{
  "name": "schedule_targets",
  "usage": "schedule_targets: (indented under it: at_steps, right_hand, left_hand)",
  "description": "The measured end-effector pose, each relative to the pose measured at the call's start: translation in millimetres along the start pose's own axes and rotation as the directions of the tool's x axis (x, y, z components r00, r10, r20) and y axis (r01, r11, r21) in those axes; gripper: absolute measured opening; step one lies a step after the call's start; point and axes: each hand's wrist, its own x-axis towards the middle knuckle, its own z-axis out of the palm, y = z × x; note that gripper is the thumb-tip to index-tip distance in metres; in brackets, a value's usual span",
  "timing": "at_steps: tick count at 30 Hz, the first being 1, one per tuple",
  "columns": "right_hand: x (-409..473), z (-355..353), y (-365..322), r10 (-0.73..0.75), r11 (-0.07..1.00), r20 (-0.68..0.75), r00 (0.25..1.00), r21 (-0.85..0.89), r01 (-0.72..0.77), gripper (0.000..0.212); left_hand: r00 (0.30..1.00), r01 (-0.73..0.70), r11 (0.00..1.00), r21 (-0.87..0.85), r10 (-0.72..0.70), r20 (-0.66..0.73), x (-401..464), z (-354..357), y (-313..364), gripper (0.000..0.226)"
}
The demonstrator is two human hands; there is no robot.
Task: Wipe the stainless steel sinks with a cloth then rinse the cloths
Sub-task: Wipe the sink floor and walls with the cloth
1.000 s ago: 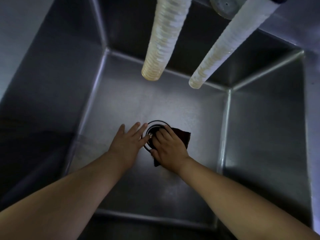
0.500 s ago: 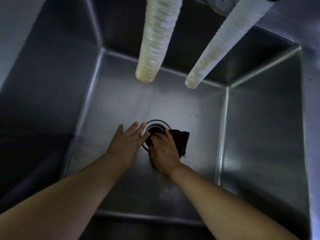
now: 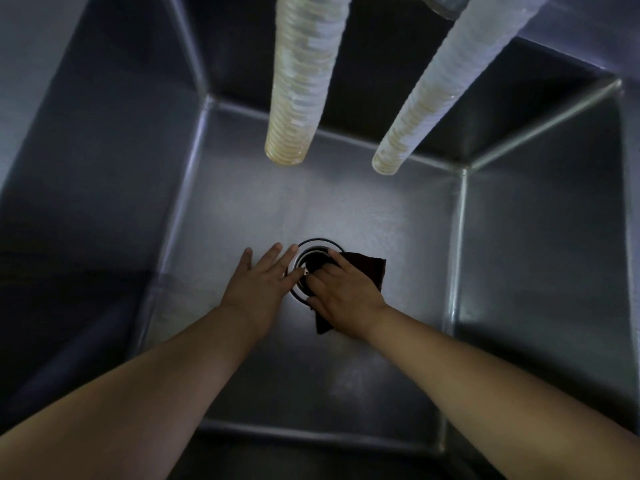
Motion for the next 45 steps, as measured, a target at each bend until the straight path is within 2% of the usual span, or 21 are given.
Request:
schedule_targets:
  at_steps: [4,6,8,12,14,16,26,28,30,33,36,39,42,45]
  right_hand:
    - [1,-4,0,-0.002,0.993,0.048,0.999,-0.119,0.008,0.059]
    - [0,-3,-4,-0.002,0.974,0.069,0.998,-0.226,0.018,0.058]
    - [-1,-2,-9,0.018,0.968,0.074,0.997,-0.252,0.001,0.057]
    - [4,0,-19,0.149,0.989,-0.011,0.989,-0.006,-0.149,0.054]
    - [5,1,-19,0.216,0.964,-0.040,0.976,0.170,-0.206,0.048]
    - [4,2,-18,0.252,0.935,-0.064,0.965,0.274,-0.226,0.043]
    - [6,12,-21,0.349,0.891,-0.168,0.922,0.363,-0.272,0.035]
    - [6,11,-21,0.398,0.876,-0.231,0.888,0.382,-0.294,0.024]
    - [7,12,-23,0.465,0.858,-0.337,0.818,0.399,-0.324,0.008]
    - [14,6,-27,0.544,0.823,-0.357,0.759,0.403,-0.401,0.014]
    - [23,0,-28,0.549,0.822,-0.254,0.796,0.337,-0.459,0.016]
    - [17,5,-24,0.443,0.874,-0.222,0.869,0.323,-0.364,0.002]
    - [10,7,-12,0.329,0.920,-0.082,0.941,0.252,-0.300,0.025]
    - [10,5,-8,0.282,0.923,-0.054,0.958,0.286,-0.256,0.037]
  left_hand:
    - [1.000,0.013,1.000,-0.006,-0.013,-0.006,1,1,1,0.093]
    - [1.000,0.016,1.000,-0.003,-0.016,0.001,0,1,1,0.095]
    - [1.000,0.017,1.000,-0.007,-0.017,0.003,0,1,2,0.096]
    - [1.000,0.020,1.000,-0.005,-0.020,0.006,0,0,2,0.097]
    - [1.000,0.022,1.000,0.003,-0.022,0.012,1,0,2,0.098]
    - [0.999,0.028,1.000,0.000,-0.028,0.015,1,-1,3,0.098]
    - [0.999,0.036,0.999,0.004,-0.036,-0.017,3,2,6,0.096]
    - [0.999,0.039,0.999,0.001,-0.039,-0.020,3,2,5,0.098]
    - [0.999,0.043,0.999,-0.006,-0.043,-0.016,2,3,5,0.099]
    - [0.999,0.045,0.999,-0.006,-0.045,0.002,1,2,4,0.101]
    - [0.999,0.047,0.999,-0.008,-0.047,0.019,2,0,5,0.106]
    - [0.999,0.051,0.999,0.000,-0.051,0.017,3,0,6,0.107]
    - [0.999,0.045,0.999,-0.002,-0.045,0.018,2,0,5,0.106]
    - [0.999,0.046,0.999,-0.003,-0.046,-0.004,2,0,5,0.103]
